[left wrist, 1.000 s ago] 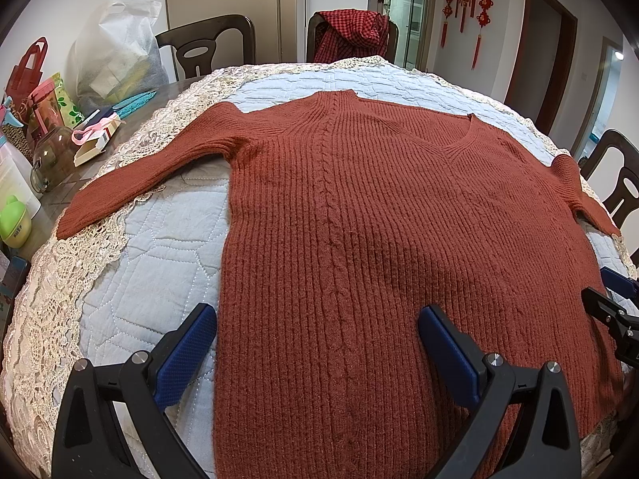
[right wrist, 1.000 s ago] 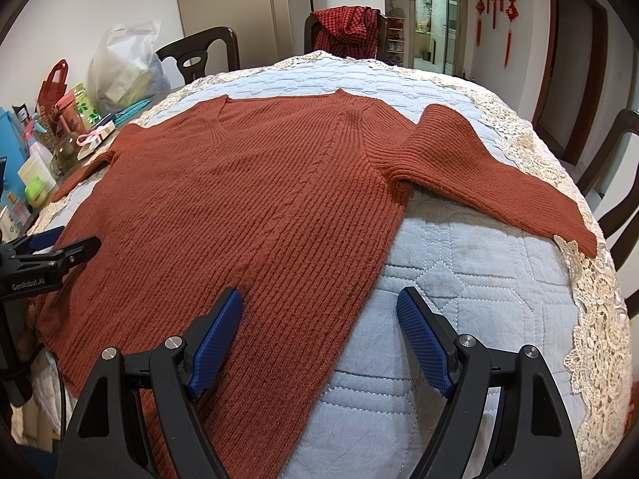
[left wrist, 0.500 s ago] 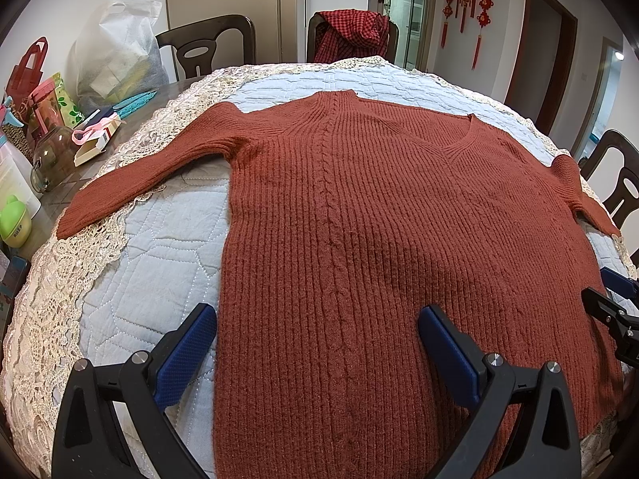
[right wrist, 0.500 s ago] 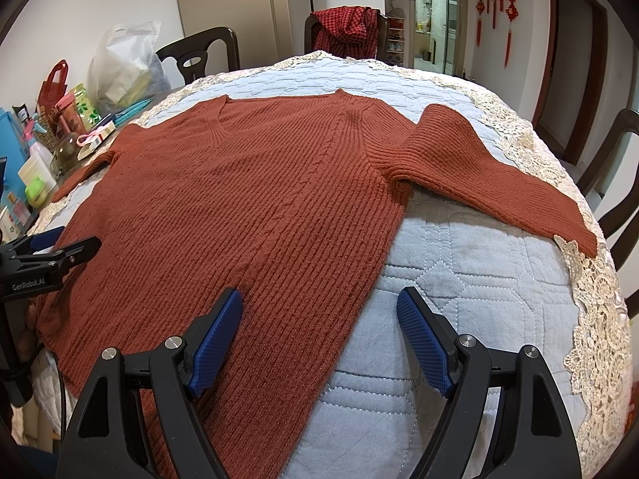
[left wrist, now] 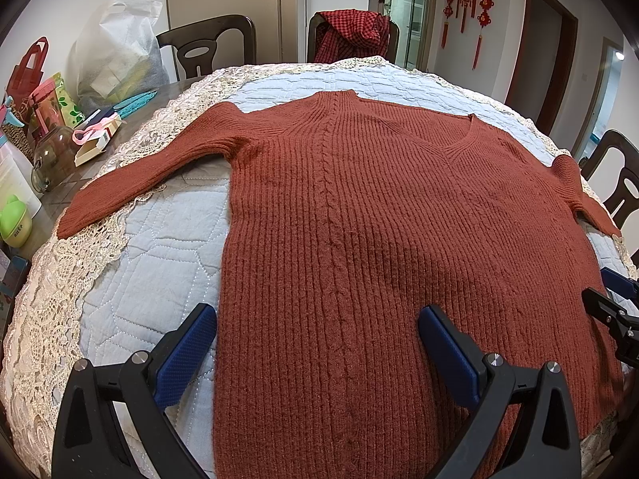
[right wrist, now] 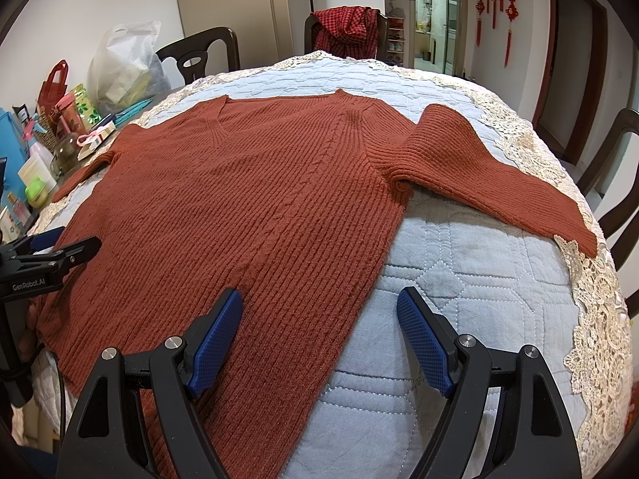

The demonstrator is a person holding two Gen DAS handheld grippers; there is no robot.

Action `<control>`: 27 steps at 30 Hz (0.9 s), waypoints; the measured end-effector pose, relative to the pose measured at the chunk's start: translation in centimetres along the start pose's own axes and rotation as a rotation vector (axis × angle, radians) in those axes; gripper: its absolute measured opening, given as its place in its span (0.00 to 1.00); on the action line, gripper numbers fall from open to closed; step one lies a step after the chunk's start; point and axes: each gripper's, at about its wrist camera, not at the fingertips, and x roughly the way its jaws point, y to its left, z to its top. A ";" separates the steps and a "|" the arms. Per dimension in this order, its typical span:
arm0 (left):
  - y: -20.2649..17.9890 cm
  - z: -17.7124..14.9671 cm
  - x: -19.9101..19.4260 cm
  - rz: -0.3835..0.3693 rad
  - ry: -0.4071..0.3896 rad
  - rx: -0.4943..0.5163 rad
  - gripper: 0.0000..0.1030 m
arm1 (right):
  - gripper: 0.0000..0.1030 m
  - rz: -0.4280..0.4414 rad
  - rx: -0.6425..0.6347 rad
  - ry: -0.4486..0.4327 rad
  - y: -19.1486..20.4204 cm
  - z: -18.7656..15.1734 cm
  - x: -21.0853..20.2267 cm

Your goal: Fold small clothes

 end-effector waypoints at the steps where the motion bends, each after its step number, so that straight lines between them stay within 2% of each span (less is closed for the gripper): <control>1: 0.0 0.0 0.0 0.000 0.000 0.000 0.99 | 0.78 0.000 0.000 0.000 0.0 0.0 0.0; 27: 0.1 0.5 0.3 0.008 0.020 0.003 1.00 | 0.78 -0.013 -0.005 0.015 0.4 0.1 0.2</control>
